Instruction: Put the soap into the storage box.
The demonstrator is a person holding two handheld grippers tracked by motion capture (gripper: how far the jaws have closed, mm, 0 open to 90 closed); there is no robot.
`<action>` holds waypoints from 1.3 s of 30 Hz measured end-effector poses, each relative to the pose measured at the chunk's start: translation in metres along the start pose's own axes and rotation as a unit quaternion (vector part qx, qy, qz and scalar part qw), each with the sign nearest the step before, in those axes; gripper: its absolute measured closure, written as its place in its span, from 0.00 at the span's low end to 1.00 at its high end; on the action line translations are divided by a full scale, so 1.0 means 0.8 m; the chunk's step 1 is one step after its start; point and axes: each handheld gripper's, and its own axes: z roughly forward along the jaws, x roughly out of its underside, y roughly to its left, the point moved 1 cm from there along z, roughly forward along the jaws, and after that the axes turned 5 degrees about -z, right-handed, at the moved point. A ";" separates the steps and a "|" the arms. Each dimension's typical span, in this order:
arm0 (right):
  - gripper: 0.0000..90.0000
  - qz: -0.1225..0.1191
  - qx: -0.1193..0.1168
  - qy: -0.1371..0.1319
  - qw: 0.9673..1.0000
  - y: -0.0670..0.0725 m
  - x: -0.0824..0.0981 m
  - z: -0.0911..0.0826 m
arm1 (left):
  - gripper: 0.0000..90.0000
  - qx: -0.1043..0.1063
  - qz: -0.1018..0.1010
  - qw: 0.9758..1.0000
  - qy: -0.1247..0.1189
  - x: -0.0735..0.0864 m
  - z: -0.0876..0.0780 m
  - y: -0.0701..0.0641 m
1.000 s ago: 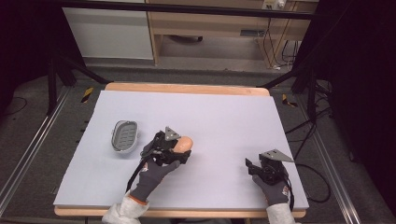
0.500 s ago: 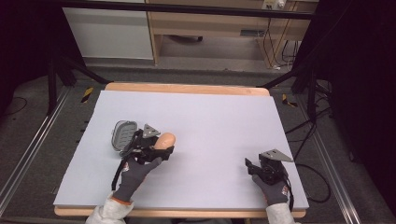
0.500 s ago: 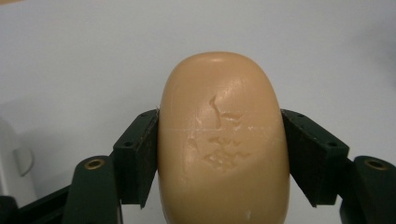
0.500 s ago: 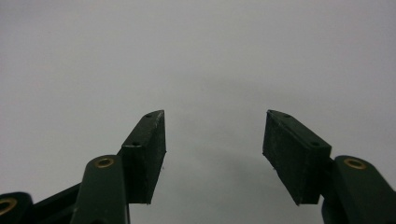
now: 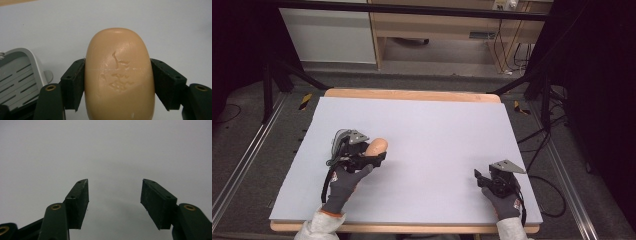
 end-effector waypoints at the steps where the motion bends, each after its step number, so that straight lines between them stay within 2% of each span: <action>1: 0.44 0.000 -0.001 0.000 1.000 0.000 0.000 0.000 | 0.35 -0.001 -0.002 1.000 -0.002 -0.001 0.000 0.001; 13: 0.44 -0.001 0.000 0.001 1.000 0.000 0.000 0.000 | 0.35 -0.016 -0.019 1.000 -0.015 -0.015 -0.005 0.028; 21: 0.45 0.000 0.001 0.001 1.000 0.001 0.000 0.001 | 0.35 -0.024 -0.024 0.999 -0.012 -0.017 -0.004 0.042; 24: 0.45 0.001 0.000 0.000 1.000 0.001 0.000 0.000 | 0.35 -0.026 -0.033 0.999 -0.016 -0.019 -0.004 0.050; 39: 0.44 0.003 -0.004 0.002 1.000 0.001 0.000 0.000 | 0.35 -0.066 -0.062 0.996 -0.007 -0.021 0.002 0.089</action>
